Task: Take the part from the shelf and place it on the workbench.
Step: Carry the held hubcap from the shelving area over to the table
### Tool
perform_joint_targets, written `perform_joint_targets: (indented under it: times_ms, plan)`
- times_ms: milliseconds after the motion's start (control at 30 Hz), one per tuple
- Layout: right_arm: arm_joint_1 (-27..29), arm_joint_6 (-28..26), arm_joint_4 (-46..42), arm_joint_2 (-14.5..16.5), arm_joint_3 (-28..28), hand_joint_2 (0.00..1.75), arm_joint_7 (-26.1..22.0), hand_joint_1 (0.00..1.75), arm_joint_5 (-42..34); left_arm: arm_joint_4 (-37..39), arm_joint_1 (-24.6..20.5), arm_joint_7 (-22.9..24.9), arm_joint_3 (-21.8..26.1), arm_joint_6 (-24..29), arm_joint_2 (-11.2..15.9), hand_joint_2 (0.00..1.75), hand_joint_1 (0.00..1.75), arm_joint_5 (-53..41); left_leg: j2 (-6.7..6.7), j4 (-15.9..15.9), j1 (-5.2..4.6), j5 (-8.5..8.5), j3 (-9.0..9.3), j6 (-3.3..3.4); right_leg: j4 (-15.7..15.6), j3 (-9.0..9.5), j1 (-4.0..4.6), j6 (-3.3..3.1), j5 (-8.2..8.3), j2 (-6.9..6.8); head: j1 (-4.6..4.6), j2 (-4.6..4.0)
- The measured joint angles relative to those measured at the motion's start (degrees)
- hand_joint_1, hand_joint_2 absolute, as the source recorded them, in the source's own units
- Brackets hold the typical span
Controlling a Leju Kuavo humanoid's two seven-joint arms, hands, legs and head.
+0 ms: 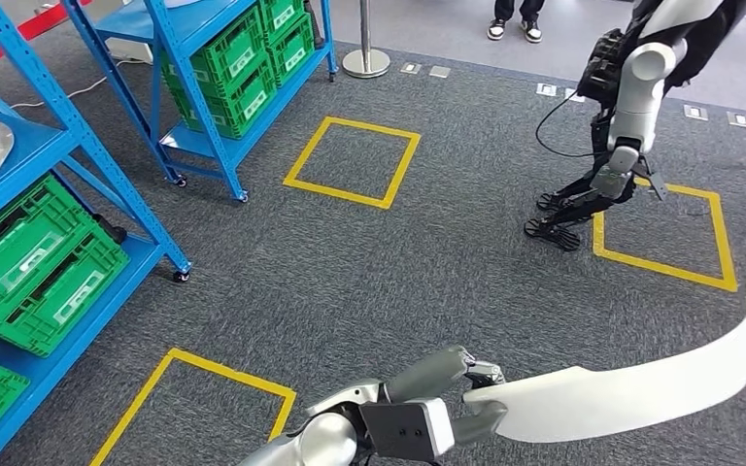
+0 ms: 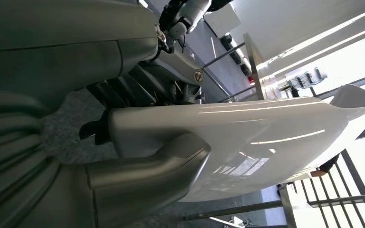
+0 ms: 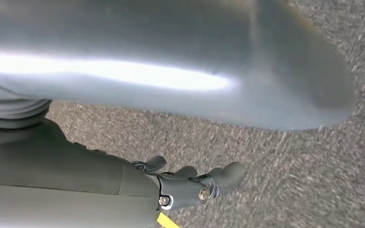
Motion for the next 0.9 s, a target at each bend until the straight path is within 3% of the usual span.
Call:
perform_joint_targets:
  times_ms: [33,67,100,167,233,367,433,500,533,567,600,667,733,800,900]
  plan:
    - [0.03,0.01,0.00,0.00,-0.01,0.00,-0.01,0.00,0.01,0.01,0.33,0.01,0.22,0.01,0.26,1.75,1.75,-0.01,-0.10,2.85,0.04,-0.85,-1.36,-0.11,0.05,-0.06,0.00,-0.02,0.01,0.35,-0.05,0.00]
    - [0.07,0.01,0.00,0.00,-0.01,0.00,-0.01,0.00,0.01,0.02,0.59,0.01,0.38,0.01,0.50,1.75,1.75,-0.02,-0.14,3.66,0.09,-0.53,-1.77,-0.16,0.10,-0.09,0.00,-0.01,0.00,0.70,-0.09,0.00]
    - [0.11,0.01,0.00,0.00,-0.01,0.00,-0.01,0.00,0.01,0.02,0.74,0.02,0.49,0.01,0.66,1.75,1.75,-0.02,-0.19,2.11,0.16,0.89,-1.04,-0.14,0.15,-0.08,-0.01,0.03,0.01,1.06,-0.14,0.00]
    - [0.11,0.00,0.00,0.00,0.00,0.00,-0.01,0.00,0.02,-0.04,0.84,0.02,0.62,0.01,0.79,1.75,1.75,-0.03,-0.87,-5.54,0.35,4.74,2.65,0.01,0.28,-0.03,0.01,0.29,0.02,1.81,-0.24,0.00]
    - [0.05,0.00,0.00,0.00,0.00,0.00,-0.02,0.00,0.02,-0.16,0.86,0.01,0.66,0.01,0.84,1.75,1.75,-0.03,-1.68,-11.29,0.42,6.59,5.28,0.45,0.47,-0.20,0.17,0.90,0.06,2.47,-0.27,0.00]
    - [0.20,0.01,0.00,0.00,0.00,0.00,-0.07,0.00,0.02,-0.46,0.90,0.00,0.67,0.01,0.84,1.75,1.75,-0.03,-1.26,-12.54,0.19,7.08,5.65,2.13,0.76,-0.62,-0.11,2.42,0.02,2.66,-0.15,0.00]
    - [0.20,0.02,0.00,0.01,-0.01,0.00,-0.09,0.00,0.02,-0.61,0.90,0.00,0.68,0.01,0.76,1.75,1.75,-0.02,-0.65,-12.88,0.35,7.42,5.71,2.82,4.74,-2.41,-0.08,2.80,-2.46,1.64,0.19,0.00]
    - [0.18,0.02,0.00,0.02,-0.01,0.00,-0.10,0.00,0.02,-0.60,1.04,0.00,0.68,0.01,0.80,1.75,1.75,-0.03,0.05,-12.86,0.18,7.43,5.56,3.07,12.63,-6.10,-0.01,2.99,-6.36,0.84,0.51,0.00]
    - [0.21,0.02,0.00,0.01,-0.01,0.00,-0.10,0.00,0.02,-0.58,1.13,0.00,0.68,0.01,0.85,1.75,1.75,-0.04,0.45,-12.83,0.09,7.41,5.50,3.12,15.87,-7.60,-0.02,3.04,-7.53,0.75,0.56,0.00]
    - [0.27,0.02,0.00,0.01,-0.01,0.00,-0.10,0.00,0.02,-0.56,1.21,0.00,0.68,0.01,0.89,1.75,1.75,-0.04,0.79,-12.79,0.02,7.38,5.47,3.15,17.14,-8.13,-0.01,3.02,-7.60,0.71,0.58,0.00]
    - [0.31,0.02,0.00,0.00,-0.01,0.00,-0.10,0.00,0.02,-0.57,1.24,0.00,0.69,0.01,0.90,1.75,1.75,-0.04,1.09,-12.75,-0.02,7.35,5.47,3.15,16.03,-7.47,0.00,2.94,-6.60,0.62,0.60,0.00]
    - [0.30,0.02,0.00,-0.01,-0.01,0.00,-0.10,0.00,0.02,-0.61,1.23,0.00,0.69,0.01,0.89,1.75,1.75,-0.04,1.58,-12.61,-0.04,7.23,5.54,3.00,8.31,-3.28,0.06,2.60,-3.12,-0.18,0.65,0.00]
    - [0.18,0.02,0.00,-0.01,-0.01,0.00,-0.13,0.00,0.02,-0.69,1.21,0.00,0.69,0.01,0.87,1.75,1.75,-0.04,1.91,-12.45,-0.25,7.01,5.58,2.53,1.75,0.14,0.38,2.05,-1.08,-1.05,0.66,0.00]
    - [0.17,0.02,0.00,0.00,-0.01,0.00,-0.17,0.00,0.02,-0.75,1.20,0.00,0.70,0.01,0.87,1.75,1.75,-0.04,2.14,-12.56,-0.39,6.99,5.64,1.92,0.44,0.61,0.72,1.49,-0.89,-1.02,0.63,0.00]
    - [0.26,0.02,0.00,0.00,-0.01,0.00,-0.18,0.00,0.02,-0.89,1.16,-0.01,0.71,0.01,0.85,1.75,1.75,-0.04,1.71,-11.52,-0.36,6.00,5.27,0.98,-0.06,0.67,0.34,0.51,-0.47,-0.42,0.52,0.00]
